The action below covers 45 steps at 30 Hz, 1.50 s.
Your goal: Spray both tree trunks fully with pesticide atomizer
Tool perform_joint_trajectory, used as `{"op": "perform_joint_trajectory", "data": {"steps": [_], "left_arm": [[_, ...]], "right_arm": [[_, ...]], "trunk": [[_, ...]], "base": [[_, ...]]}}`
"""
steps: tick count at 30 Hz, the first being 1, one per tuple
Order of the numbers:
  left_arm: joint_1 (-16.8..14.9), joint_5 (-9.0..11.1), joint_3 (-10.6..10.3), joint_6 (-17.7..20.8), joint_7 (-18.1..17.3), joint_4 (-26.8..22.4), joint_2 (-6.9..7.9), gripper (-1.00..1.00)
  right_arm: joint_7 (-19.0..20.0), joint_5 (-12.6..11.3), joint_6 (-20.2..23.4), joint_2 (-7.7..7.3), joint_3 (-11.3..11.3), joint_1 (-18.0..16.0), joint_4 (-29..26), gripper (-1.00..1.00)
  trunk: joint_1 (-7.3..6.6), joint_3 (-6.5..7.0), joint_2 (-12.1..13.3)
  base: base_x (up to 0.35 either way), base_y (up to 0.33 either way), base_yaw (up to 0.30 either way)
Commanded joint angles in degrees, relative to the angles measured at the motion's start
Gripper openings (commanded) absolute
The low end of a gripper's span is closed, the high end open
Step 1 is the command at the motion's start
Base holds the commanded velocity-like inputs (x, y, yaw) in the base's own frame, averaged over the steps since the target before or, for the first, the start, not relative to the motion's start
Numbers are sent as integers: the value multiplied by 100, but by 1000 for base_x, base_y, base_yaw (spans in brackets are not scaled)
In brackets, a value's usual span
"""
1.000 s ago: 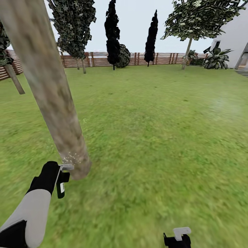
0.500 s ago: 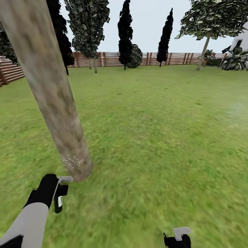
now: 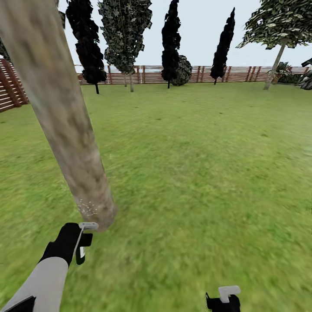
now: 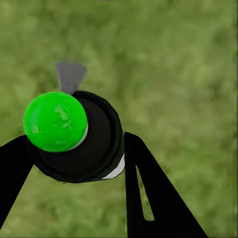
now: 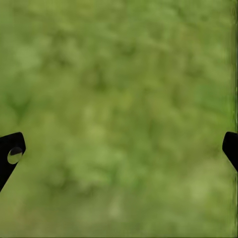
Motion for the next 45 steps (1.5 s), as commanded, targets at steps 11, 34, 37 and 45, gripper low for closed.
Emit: {"op": "perform_joint_trajectory", "data": {"steps": [11,34,37,45], "left_arm": [[-5,-83,22,14,-53,-69,-29,-100],[-5,-76,22,5,-52,-18,-99,-100],[-5,-75,18,5,-49,-16,-119,-100],[-964,-123,-47,798,-171,-166,-167,-100]], "right_arm": [[-46,4,-6,2,47,-3,7,100],[-44,4,-6,3,47,-3,5,100],[-45,4,-6,3,47,-3,6,100],[-43,12,-6,-28,47,-3,5,100]], "trunk": [[0,-5,-2],[0,-5,-2],[0,-5,-2],[0,-5,-2]], "base": [[105,-260,191],[129,-256,276],[229,-209,277],[43,-38,111]]}}
